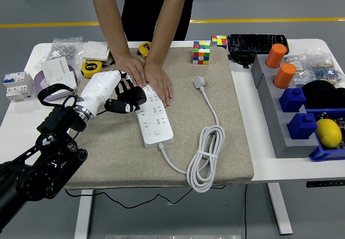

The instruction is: Pick up the plug,place it near the board,insert it into the board,press the button

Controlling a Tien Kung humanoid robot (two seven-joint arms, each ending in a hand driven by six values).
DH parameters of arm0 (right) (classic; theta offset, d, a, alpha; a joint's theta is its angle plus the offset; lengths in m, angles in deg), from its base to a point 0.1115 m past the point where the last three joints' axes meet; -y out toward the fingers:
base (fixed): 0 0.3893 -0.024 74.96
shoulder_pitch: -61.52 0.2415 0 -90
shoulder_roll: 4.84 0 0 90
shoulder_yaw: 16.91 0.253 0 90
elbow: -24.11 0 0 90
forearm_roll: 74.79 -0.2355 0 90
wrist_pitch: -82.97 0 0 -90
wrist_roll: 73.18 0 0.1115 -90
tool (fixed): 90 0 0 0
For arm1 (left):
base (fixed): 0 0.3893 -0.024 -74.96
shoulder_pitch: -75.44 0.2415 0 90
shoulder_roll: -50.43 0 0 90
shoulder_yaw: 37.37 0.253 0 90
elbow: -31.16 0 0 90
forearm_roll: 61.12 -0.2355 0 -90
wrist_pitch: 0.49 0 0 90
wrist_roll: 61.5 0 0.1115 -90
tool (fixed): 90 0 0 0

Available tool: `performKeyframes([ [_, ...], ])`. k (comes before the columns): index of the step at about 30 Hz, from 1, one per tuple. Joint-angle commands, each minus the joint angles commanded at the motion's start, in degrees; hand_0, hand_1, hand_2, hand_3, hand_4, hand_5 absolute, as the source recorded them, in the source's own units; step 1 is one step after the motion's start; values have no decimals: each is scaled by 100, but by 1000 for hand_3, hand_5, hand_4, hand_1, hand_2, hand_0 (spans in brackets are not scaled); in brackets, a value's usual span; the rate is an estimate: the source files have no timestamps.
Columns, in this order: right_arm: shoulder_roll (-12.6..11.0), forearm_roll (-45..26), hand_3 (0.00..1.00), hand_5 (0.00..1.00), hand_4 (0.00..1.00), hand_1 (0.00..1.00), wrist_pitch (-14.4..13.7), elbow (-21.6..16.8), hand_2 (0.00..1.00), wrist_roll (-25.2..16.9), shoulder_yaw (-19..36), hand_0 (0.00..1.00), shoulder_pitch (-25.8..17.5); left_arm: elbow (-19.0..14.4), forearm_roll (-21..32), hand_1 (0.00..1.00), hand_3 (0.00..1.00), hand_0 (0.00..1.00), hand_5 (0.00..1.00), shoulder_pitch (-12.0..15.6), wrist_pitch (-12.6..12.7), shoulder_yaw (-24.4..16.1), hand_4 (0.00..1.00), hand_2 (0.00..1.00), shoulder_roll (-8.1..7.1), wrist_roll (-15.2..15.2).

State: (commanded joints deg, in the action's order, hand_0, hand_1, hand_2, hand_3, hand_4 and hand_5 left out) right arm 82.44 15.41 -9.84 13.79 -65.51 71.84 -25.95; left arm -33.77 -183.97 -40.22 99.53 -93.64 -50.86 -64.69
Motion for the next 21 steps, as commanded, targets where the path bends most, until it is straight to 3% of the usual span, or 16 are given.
performKeyframes([
  [7, -16, 35, 655, 777, 985, 684, 8, 0, 706, 11, 37, 771, 18, 125, 90, 358, 414, 399, 89, -253, -128, 477, 660, 340, -237, -49],
  [21, -25, -23, 655, 778, 985, 685, 1, 0, 706, -6, -25, 771, 46, 155, 119, 369, 418, 403, 87, -218, -206, 615, 659, 346, -245, -60],
])
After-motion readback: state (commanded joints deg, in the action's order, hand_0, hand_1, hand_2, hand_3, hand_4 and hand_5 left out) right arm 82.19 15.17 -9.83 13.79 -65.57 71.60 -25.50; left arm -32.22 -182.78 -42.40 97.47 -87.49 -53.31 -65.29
